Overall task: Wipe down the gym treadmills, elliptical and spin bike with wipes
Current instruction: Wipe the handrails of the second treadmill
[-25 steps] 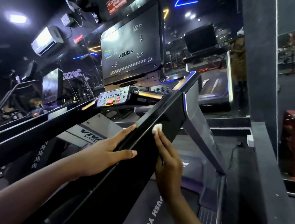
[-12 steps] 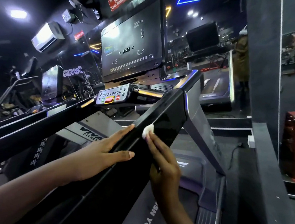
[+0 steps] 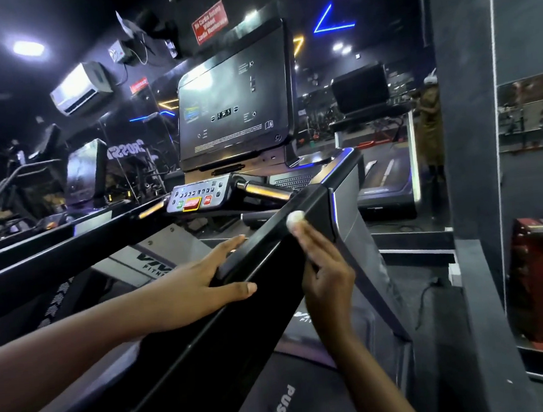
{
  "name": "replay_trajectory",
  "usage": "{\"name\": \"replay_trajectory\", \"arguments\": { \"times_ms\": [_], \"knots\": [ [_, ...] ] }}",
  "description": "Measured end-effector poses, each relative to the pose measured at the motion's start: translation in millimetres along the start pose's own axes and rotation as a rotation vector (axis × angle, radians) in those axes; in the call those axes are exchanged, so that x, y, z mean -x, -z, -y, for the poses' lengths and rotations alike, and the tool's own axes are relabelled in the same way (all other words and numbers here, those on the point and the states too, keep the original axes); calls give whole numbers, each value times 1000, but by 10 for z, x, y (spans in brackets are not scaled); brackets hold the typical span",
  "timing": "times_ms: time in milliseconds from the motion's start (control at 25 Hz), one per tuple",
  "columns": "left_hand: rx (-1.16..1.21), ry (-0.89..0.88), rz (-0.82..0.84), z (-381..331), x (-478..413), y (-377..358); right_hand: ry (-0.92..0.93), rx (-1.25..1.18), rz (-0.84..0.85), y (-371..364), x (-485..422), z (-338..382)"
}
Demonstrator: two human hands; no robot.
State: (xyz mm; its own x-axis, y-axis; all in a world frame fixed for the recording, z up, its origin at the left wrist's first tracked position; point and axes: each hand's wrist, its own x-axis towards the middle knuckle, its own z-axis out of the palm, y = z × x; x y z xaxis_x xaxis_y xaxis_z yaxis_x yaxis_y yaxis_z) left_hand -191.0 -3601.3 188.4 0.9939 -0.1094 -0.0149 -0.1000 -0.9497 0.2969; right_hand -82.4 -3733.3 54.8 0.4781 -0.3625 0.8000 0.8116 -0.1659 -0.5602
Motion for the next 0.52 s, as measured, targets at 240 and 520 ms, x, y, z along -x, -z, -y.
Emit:
{"name": "replay_trajectory", "arguments": {
  "times_ms": [240, 520],
  "knots": [
    [-58, -3, 19, -204, -377, -44, 246, 97, 148, -66, -246, -167],
    [-39, -13, 9, -93, -440, -64, 67, 248, 183, -54, -928, -702]
  ]
}}
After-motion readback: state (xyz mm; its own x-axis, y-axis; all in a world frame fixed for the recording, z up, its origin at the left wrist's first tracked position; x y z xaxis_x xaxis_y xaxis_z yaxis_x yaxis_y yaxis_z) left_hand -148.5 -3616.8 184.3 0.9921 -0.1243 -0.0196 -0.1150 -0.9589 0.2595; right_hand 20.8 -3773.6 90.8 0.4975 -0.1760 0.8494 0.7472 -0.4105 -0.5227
